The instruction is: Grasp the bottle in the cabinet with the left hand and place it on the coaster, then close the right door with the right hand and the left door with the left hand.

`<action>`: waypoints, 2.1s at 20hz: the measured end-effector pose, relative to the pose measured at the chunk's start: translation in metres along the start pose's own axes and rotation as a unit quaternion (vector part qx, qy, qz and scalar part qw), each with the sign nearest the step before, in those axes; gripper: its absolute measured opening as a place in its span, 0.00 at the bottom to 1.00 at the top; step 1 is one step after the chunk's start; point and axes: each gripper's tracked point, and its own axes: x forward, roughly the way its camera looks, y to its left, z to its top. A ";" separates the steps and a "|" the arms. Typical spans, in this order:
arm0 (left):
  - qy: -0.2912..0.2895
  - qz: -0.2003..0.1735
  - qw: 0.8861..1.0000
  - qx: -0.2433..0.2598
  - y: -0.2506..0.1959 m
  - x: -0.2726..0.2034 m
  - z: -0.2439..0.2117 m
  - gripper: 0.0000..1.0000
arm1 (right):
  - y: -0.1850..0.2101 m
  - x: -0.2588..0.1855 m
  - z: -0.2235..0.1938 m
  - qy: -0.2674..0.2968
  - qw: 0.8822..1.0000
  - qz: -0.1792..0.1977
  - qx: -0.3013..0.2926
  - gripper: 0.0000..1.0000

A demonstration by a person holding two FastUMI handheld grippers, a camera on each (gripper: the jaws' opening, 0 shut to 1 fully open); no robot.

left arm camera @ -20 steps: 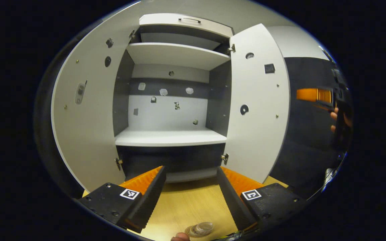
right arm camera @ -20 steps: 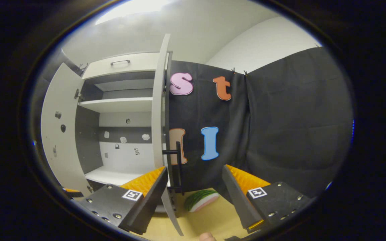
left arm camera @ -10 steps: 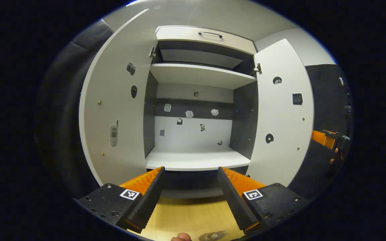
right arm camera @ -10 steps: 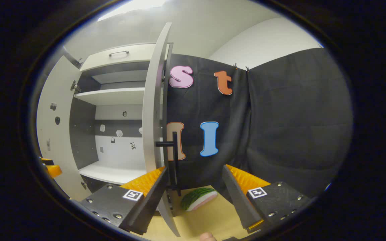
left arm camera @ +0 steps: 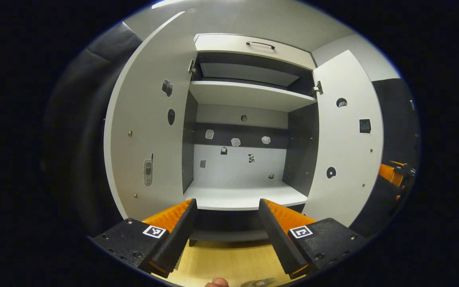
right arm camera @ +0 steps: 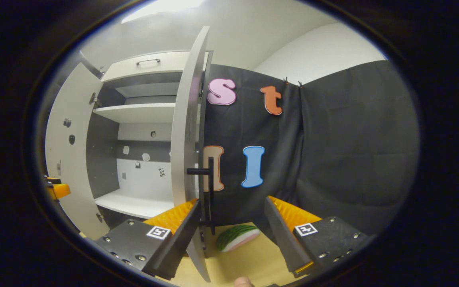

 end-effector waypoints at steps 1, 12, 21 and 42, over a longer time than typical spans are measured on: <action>0.000 0.000 1.000 0.000 0.000 0.000 0.002 0.97 | -0.001 0.000 0.000 0.001 1.000 0.000 0.001 0.93; -0.013 0.016 1.000 0.004 0.009 -0.007 0.019 0.97 | 0.048 -0.004 -0.002 0.005 0.998 0.061 0.018 0.98; -0.018 0.054 0.998 0.005 0.039 -0.018 0.023 0.96 | 0.107 0.002 -0.004 0.013 0.991 0.130 0.028 0.98; -0.036 0.140 0.989 0.007 0.113 -0.053 0.032 0.94 | 0.207 -0.007 0.005 0.016 0.970 0.237 0.058 0.98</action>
